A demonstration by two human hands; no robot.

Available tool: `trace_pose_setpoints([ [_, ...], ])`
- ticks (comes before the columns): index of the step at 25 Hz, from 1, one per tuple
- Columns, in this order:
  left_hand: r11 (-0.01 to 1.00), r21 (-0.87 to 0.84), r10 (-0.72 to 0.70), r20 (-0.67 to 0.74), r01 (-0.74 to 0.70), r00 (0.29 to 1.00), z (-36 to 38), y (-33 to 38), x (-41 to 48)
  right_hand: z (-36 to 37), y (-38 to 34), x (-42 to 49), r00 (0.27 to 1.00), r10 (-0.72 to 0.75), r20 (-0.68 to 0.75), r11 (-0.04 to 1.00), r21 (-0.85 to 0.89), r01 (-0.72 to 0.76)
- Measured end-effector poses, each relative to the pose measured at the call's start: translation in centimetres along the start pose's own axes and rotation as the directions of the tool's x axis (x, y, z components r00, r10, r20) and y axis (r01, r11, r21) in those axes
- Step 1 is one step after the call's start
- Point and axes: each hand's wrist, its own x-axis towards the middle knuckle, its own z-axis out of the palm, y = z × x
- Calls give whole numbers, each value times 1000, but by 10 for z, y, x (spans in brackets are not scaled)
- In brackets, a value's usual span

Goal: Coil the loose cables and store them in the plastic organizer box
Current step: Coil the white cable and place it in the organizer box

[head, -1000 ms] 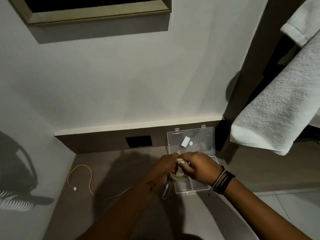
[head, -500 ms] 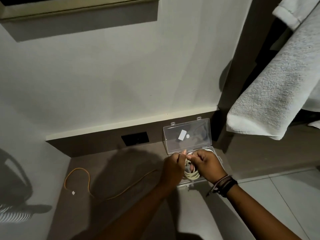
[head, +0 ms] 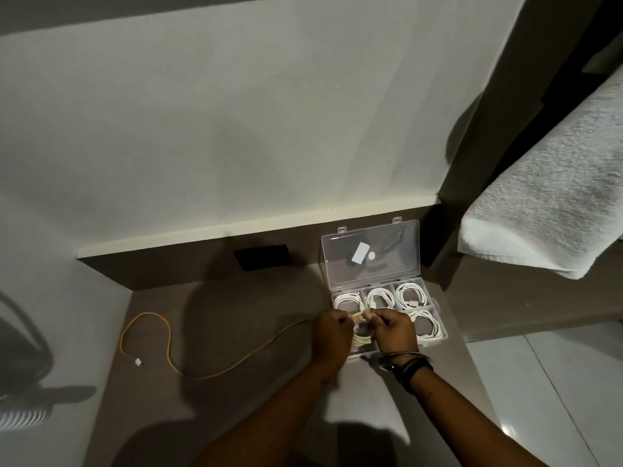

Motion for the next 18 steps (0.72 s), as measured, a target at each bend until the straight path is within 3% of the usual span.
trace_pose_setpoints([
  [2, 998, 45, -42, -43, 44, 998, 12, -4, 1, -1, 11, 6, 999, 12, 30, 1000, -26, -11],
  [6, 950, 311, -5, -81, 30, 997, 28, -17, 2, 0, 26, 9, 999, 30, 38, 999, -32, -28],
  [9, 952, 302, -28, -57, 44, 998, 25, -18, 7, 5, 33, 8, 994, 87, 64, 996, 11, -88],
  [11, 946, 322, -11, -44, 25, 999, 23, -17, 8, 6, 37, 8, 994, -98, 45, 979, -178, 104],
  [13, 924, 381, 23, -32, -9, 999, 21, -16, 8, 5, 41, 7, 958, -277, 79, 866, -411, 284],
  [16, 843, 524, 142, 7, -124, 990, 18, -18, 5, 3, 42, 3, 916, -370, 152, 735, -555, 389],
  [18, 713, 673, 208, 66, -197, 976, 16, -24, 2, 1, 42, 1, 911, -373, 178, 703, -587, 402],
])
